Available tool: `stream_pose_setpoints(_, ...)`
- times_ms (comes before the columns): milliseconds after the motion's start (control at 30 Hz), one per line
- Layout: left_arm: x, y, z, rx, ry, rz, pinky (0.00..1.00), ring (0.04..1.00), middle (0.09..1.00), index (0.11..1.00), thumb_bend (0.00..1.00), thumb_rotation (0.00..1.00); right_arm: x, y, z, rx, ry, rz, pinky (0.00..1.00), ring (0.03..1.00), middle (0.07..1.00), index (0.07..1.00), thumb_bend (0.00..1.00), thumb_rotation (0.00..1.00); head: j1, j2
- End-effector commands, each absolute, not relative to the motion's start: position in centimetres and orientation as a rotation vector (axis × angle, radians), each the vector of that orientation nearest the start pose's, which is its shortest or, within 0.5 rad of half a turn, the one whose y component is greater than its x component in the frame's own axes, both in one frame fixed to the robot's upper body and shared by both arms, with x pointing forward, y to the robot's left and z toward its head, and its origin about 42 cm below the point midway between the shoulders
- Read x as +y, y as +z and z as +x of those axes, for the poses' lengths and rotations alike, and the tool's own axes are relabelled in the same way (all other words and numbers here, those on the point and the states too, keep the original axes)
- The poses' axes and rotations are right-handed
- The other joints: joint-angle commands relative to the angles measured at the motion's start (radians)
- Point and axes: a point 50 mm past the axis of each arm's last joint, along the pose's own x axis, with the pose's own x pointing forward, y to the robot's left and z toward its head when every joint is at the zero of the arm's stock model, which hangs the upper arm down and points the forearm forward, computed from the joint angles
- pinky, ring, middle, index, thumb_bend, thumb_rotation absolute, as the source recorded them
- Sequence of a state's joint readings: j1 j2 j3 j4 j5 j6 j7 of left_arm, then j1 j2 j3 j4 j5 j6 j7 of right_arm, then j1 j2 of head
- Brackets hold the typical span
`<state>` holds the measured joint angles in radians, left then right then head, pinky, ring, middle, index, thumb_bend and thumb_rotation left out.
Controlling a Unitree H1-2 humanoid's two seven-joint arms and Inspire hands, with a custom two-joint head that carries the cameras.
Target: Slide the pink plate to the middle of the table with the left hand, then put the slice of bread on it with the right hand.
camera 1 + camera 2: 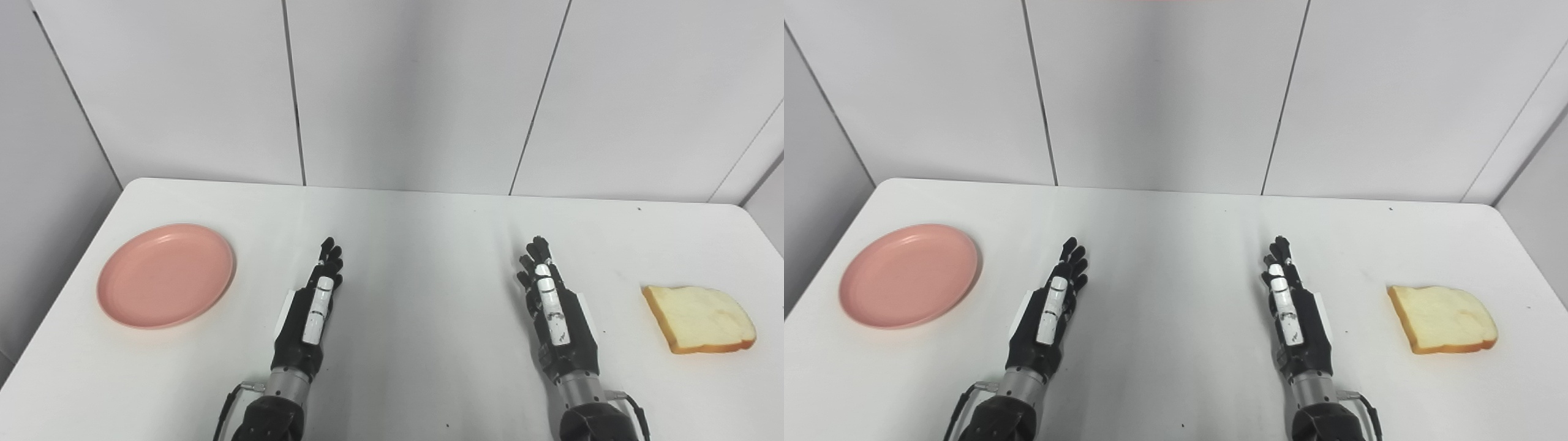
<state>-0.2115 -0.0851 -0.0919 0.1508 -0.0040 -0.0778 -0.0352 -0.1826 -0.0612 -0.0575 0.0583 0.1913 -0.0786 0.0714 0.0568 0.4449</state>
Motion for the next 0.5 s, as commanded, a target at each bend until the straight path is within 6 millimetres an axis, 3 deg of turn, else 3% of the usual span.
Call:
stream_pose_setpoints(0,13.04,14.06,34.66,-0.197,-0.202,-0.073,1.0,1.0,1.0,1.0,0.63,1.0,-22.81,15.85,34.55,-0.264,0.067,0.133,1.0,0.989,0.992,0.981,0.59,0.84,0.001,0.0)
stream_pose_setpoints(467,13.29,14.93,34.89,-0.242,-0.161,-0.079,1.0,1.0,1.0,1.0,0.62,1.0,-22.85,15.82,34.39,-0.264,0.07,0.134,1.0,0.995,0.994,0.98,0.58,0.84,0.006,-0.008)
